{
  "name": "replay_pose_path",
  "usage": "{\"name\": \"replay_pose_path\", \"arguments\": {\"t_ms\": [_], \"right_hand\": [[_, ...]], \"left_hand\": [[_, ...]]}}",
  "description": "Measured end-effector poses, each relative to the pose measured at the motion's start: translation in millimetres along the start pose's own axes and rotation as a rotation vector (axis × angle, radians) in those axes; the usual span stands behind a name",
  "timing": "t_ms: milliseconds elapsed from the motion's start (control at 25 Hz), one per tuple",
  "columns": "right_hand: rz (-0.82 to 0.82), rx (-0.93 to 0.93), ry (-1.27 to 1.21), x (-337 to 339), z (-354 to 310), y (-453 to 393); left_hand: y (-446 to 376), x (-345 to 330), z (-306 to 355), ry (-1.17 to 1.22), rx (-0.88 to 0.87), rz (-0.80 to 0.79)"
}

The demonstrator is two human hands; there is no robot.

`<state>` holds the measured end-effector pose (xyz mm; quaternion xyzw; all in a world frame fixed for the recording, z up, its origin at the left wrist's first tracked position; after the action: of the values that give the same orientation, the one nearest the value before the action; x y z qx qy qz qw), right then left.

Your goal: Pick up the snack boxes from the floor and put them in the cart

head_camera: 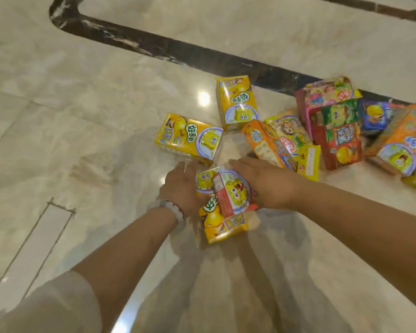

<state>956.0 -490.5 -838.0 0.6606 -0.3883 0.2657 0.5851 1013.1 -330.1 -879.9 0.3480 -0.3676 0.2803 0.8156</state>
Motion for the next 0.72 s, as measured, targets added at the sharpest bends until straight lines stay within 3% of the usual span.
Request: {"name": "replay_pose_path", "arguments": {"t_ms": [160,320,480,720], "right_hand": [[-0.049,-0.032,0.03,-9.4,-10.5,-4.2],[-0.127,-0.056,0.02,-14.6,-6.9,-12.9],[-0.069,-0.066,-0.07,-5.4,-6.5,-13.8],[-0.087,-0.172,-0.264,-29.3,-2.6,-8.5]], "left_hand": [[3.8,-30.1,-13.1,0.128,0.069,-0.07],[18.9,-44.4,-2.4,0.35,0.045,0.025],[20.5,-48.4,-11.6,0.592,0.114,0.053],[26.3,-42.6,-25.9,0.664,0.19,0.035]]}}
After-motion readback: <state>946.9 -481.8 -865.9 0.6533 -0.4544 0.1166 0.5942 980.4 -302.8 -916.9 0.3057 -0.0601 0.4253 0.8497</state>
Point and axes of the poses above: each hand's wrist, its own y-axis away from the middle knuckle, its own x-axis out of the back of the hand, z = x × y, the point moved 6 cm from there along -y, towards the middle knuckle, and after that the axes turned 12 degrees about -x, right-handed, at the moved point
